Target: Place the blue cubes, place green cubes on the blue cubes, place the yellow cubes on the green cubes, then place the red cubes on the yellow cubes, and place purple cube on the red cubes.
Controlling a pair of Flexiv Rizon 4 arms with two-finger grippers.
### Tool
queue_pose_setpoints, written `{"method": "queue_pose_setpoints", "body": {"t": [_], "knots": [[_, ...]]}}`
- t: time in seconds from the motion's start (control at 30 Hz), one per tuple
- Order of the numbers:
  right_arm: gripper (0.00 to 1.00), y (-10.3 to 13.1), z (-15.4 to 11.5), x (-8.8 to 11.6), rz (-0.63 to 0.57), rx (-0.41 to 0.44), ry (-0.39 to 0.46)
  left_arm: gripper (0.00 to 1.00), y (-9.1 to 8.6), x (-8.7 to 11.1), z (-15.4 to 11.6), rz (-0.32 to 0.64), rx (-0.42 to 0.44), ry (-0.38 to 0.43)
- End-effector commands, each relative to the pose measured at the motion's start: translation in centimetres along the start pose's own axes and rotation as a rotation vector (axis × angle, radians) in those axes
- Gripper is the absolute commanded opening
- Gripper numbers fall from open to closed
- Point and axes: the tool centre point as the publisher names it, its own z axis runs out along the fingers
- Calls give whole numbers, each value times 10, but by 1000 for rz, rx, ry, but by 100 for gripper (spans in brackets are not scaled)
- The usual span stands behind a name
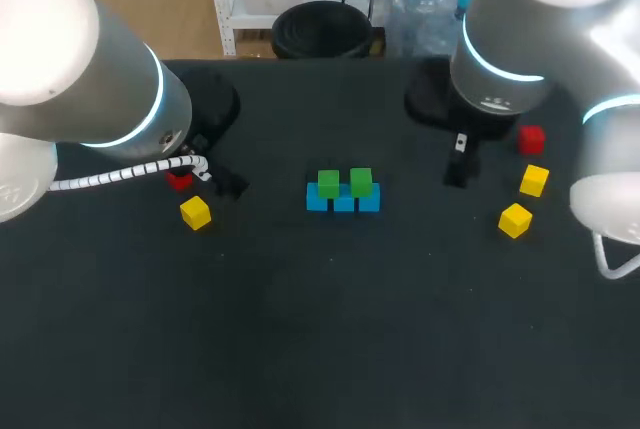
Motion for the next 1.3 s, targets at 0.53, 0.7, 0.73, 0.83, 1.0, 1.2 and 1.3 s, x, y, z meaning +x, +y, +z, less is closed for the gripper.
{"method": "queue_pose_setpoints", "body": {"t": [0.53, 0.7, 0.73, 0.83, 1.0, 1.2, 1.3], "knots": [[100, -21, -5, -6, 109, 95, -152, 100, 1, 0, 0, 1, 2, -2], [100, -33, -9, 5, 269, 175, -274, 100, 1, 0, 0, 1, 2, -2], [100, -35, -9, 7, 300, 184, -297, 100, 1, 0, 0, 1, 2, -2], [100, -36, -13, 8, 357, 223, -374, 100, 1, 0, 0, 1, 2, -2], [100, -41, -22, 7, 427, 283, -499, 100, 1, 0, 0, 1, 2, -2], [100, -50, -19, 5, 462, 377, -570, 100, 1, 0, 0, 1, 2, -2], [100, -56, -13, 10, 493, 413, -594, 100, 1, 0, 0, 1, 2, -2]]}}
